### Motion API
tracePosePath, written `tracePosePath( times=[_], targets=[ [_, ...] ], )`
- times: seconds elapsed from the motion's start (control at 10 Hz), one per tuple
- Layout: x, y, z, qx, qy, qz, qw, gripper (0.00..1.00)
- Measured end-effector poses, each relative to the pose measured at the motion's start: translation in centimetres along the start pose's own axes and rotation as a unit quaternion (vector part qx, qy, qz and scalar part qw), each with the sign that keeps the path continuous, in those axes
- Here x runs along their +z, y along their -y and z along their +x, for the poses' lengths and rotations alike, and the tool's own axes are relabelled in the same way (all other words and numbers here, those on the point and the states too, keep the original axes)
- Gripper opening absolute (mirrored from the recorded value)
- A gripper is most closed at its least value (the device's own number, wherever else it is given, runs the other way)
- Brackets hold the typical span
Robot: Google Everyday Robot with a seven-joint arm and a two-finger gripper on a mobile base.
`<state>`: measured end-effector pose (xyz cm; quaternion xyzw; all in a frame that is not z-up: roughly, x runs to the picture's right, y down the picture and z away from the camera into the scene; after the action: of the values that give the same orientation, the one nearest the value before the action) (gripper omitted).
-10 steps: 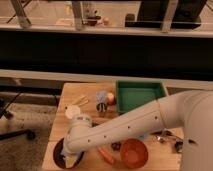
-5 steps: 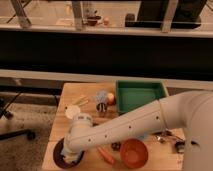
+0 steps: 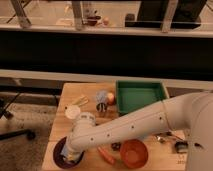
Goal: Place sponge in table surface
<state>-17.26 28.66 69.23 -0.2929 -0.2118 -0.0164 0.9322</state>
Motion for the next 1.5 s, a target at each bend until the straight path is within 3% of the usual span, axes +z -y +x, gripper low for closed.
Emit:
tracePosePath(
  times=[1.0, 1.5],
  targets=[
    [0.9, -0.2, 1.8, 0.046, -0.019, -0.005, 0.9987, 0.59],
    [1.5, -1.2, 1.9, 0.068, -0.038, -0.016, 0.9968, 0.59]
  ],
)
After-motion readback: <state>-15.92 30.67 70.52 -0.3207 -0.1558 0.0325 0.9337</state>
